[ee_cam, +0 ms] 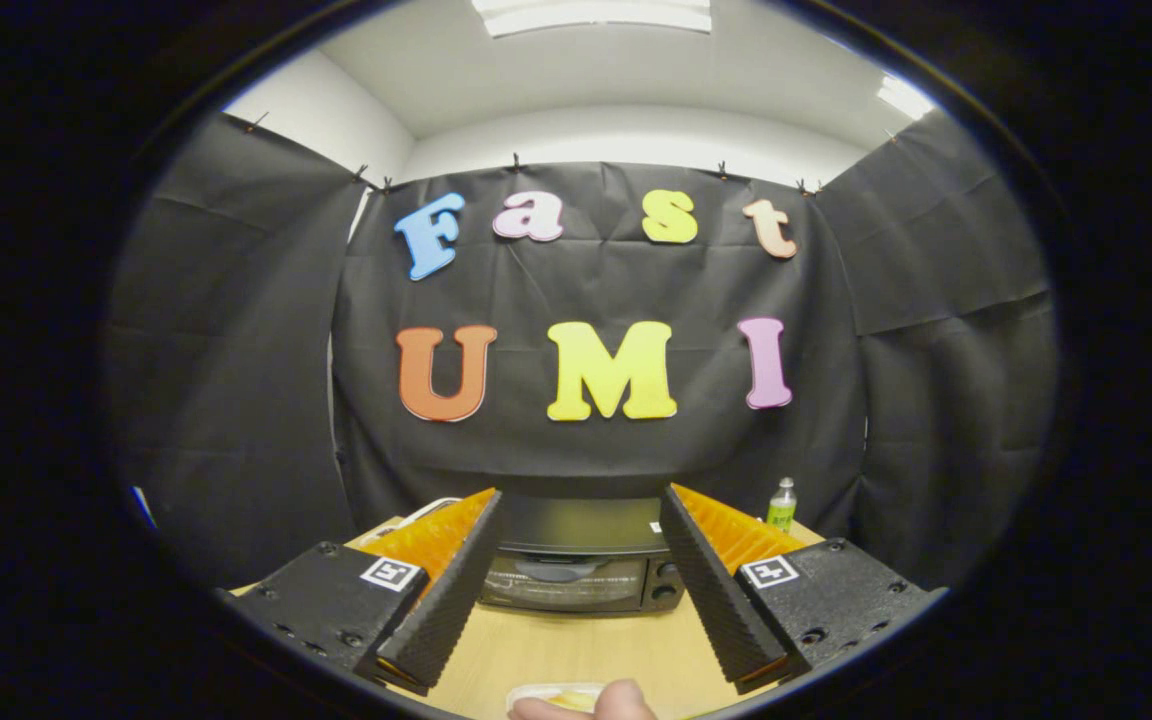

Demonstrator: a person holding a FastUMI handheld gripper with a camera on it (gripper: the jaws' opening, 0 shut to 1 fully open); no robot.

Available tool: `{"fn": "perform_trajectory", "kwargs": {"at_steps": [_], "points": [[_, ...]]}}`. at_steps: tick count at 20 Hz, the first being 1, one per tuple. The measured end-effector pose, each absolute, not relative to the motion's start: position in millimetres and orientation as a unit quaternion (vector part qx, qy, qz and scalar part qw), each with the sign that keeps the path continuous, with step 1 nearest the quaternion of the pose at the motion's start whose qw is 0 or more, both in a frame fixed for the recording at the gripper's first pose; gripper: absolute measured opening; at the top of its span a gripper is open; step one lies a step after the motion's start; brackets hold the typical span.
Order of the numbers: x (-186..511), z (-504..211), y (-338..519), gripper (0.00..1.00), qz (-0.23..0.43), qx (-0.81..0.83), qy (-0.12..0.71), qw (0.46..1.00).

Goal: Open the toaster oven, put the food inside, and close the toaster oven door.

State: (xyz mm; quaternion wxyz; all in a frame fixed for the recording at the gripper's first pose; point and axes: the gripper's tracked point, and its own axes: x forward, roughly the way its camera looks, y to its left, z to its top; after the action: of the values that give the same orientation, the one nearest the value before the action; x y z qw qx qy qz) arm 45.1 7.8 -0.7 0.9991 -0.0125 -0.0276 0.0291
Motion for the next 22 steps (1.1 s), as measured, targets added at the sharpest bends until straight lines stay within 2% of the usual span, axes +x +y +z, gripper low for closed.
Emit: {"fn": "perform_trajectory", "kwargs": {"at_steps": [4,11,16,22], "points": [[88,-16,10,1.0,0.037,-0.017,-0.024,0.999],[181,-69,41,1.0,0.065,0.017,0.034,0.997],[236,-129,41,1.0,0.04,0.019,0.088,0.995],[269,-167,33,1.0,0.014,0.003,0.104,0.995]]}}
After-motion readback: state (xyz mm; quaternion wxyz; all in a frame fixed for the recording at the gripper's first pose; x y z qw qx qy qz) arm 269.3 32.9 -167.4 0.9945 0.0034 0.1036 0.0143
